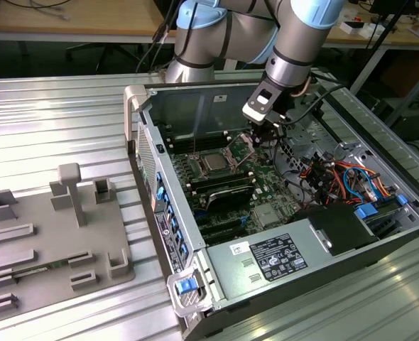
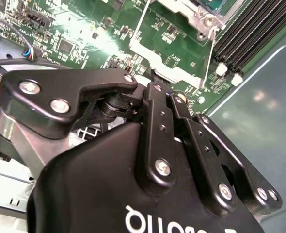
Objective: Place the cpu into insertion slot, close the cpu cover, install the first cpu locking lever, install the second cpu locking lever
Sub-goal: 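Close the cpu cover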
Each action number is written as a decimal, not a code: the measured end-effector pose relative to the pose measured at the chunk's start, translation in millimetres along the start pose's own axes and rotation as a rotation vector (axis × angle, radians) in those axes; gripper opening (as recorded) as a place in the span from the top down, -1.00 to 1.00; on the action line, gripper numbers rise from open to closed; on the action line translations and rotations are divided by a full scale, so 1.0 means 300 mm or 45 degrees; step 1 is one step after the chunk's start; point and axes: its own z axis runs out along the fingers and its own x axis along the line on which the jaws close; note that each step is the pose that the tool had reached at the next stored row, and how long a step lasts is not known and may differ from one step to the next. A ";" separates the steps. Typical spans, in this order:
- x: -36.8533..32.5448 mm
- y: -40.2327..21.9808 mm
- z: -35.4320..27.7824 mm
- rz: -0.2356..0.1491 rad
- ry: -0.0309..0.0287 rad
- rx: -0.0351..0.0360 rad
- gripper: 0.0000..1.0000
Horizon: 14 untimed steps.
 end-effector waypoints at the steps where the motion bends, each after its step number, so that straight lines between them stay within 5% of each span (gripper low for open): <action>1: 0.001 -0.008 0.000 0.000 0.0000 0.0038 0.79; 6: 0.003 -0.032 0.000 0.000 0.0003 0.0139 0.79; 14: 0.004 -0.049 0.000 0.000 0.0003 0.0166 0.79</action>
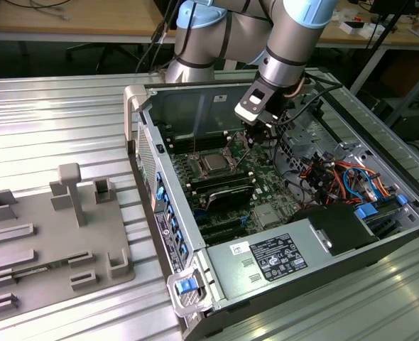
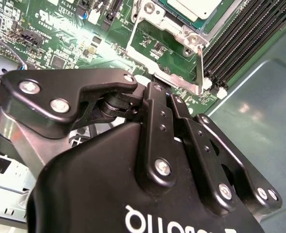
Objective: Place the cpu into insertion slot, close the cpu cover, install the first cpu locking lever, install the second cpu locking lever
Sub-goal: 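Close the cpu cover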
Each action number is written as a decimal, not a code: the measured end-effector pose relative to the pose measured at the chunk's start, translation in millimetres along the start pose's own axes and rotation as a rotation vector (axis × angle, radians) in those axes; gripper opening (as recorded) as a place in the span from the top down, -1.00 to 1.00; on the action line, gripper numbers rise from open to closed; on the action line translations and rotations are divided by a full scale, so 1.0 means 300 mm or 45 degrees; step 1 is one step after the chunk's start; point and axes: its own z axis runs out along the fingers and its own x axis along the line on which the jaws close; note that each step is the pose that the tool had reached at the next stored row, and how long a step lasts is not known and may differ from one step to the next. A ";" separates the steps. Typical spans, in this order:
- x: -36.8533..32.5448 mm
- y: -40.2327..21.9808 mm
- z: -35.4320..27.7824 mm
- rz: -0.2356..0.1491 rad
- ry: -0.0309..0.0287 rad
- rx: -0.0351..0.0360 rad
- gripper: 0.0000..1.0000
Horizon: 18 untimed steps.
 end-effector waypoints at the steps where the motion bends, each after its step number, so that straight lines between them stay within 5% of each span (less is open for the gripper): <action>1: 0.000 -0.001 0.000 0.000 -0.0001 0.0000 0.79; 18: 0.000 -0.026 0.000 0.000 0.0000 0.0000 0.79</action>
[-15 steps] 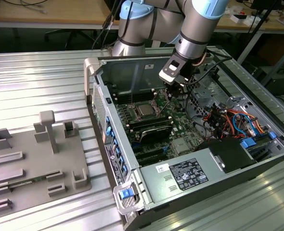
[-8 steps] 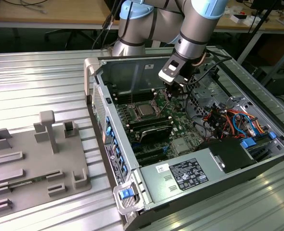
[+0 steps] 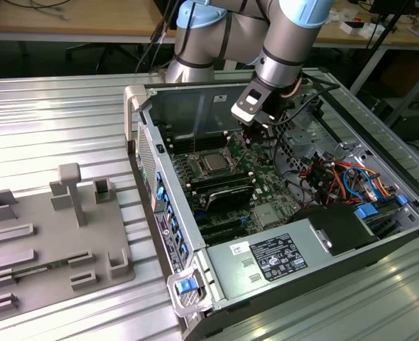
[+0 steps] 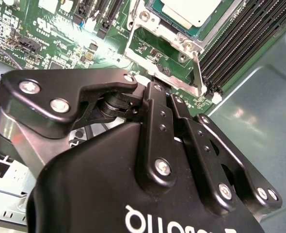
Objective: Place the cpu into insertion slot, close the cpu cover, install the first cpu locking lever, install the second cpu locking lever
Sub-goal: 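Close the cpu cover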
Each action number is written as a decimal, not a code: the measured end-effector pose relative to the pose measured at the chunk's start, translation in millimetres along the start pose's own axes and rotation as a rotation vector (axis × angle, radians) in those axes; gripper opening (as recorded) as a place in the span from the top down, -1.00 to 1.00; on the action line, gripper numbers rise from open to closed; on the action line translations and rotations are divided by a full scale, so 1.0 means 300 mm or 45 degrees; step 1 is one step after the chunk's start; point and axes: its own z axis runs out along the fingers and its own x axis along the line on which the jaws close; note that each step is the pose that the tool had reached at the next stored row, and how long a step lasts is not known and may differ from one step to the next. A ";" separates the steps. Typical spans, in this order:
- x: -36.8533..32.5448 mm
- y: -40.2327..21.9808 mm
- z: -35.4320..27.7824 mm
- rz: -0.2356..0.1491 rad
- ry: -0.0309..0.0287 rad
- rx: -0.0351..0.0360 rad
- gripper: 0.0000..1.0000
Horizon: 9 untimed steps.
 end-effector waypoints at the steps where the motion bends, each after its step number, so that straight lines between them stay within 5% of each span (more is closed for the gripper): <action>1: 0.000 -0.003 0.000 0.000 0.0000 0.0000 0.79; 9: 0.001 -0.030 0.000 -0.001 0.0000 0.0001 0.79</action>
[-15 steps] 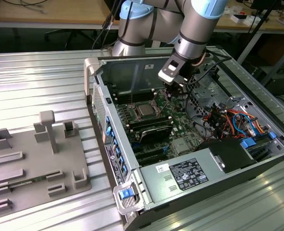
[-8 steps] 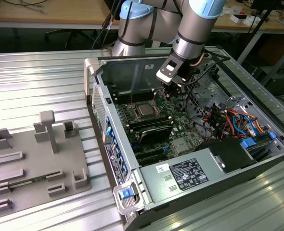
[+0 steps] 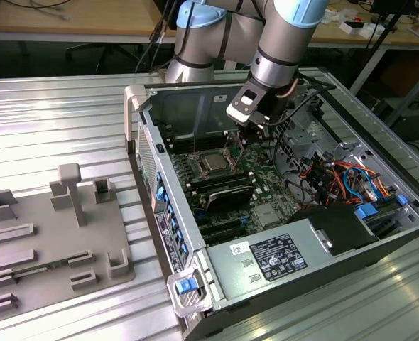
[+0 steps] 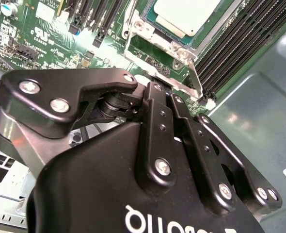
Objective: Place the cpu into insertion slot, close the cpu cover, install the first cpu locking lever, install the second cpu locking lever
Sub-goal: 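Close the cpu cover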
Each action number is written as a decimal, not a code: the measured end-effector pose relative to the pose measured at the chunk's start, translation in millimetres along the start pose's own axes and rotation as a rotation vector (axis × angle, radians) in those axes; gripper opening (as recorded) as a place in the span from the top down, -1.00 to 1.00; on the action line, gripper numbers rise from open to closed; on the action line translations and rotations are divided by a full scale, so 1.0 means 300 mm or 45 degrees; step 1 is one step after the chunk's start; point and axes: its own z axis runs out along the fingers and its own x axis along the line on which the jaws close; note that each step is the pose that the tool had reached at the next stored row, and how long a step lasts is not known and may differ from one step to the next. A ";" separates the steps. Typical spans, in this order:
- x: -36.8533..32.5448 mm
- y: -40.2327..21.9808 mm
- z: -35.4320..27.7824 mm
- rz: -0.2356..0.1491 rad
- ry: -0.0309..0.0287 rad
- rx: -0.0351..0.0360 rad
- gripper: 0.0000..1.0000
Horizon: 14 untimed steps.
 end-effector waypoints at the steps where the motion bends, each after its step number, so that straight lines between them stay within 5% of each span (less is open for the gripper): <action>1: 0.000 -0.003 0.000 0.000 0.0000 0.0000 0.79; 7: 0.000 -0.019 0.000 0.000 0.0000 -0.0001 0.79; 10: 0.001 -0.049 0.000 0.000 0.0003 0.0000 0.79; 12: 0.003 -0.149 0.004 -0.001 0.0003 0.0000 0.79; 14: 0.004 -0.175 0.007 -0.001 0.0005 -0.0001 0.79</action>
